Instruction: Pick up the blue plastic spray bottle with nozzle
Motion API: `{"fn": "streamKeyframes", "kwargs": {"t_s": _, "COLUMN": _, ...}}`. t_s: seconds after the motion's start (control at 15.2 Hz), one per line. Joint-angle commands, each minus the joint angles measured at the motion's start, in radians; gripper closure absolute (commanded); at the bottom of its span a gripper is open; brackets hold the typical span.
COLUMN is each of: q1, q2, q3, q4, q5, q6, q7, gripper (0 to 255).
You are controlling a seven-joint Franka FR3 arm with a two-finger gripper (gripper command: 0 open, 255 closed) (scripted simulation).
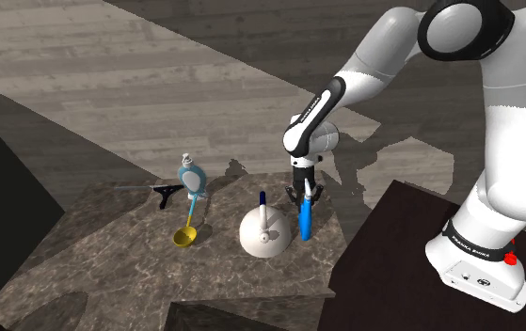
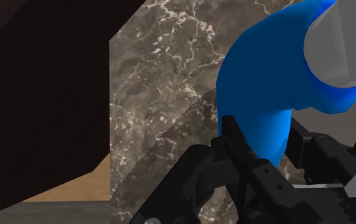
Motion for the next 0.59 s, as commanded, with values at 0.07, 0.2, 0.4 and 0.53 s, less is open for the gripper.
{"fn": "streamKeyframes", "kwargs": {"t_s": 0.07, "q1": 0.0, "q2": 0.001, "q3": 0.0, "q4": 0.0, "q5": 0.0, "q6": 0.0, "q7": 0.0, "gripper": 255}}
{"fn": "streamKeyframes", "kwargs": {"t_s": 0.2, "q1": 0.0, "q2": 0.001, "q3": 0.0, "q4": 0.0, "q5": 0.0, "q6": 0.0, "q7": 0.0, "gripper": 255}}
{"fn": "streamKeyframes", "kwargs": {"t_s": 0.4, "q1": 0.001, "q2": -0.027, "q3": -0.001, "q4": -0.007, "q5": -0.004, "q6": -0.019, "q7": 0.009, "gripper": 255}}
{"fn": "streamKeyframes", "kwargs": {"t_s": 0.53, "q1": 0.001, "q2": -0.053, "q3": -0.002, "q4": -0.012, "q5": -0.008, "q6": -0.04, "q7": 0.017, "gripper": 255}}
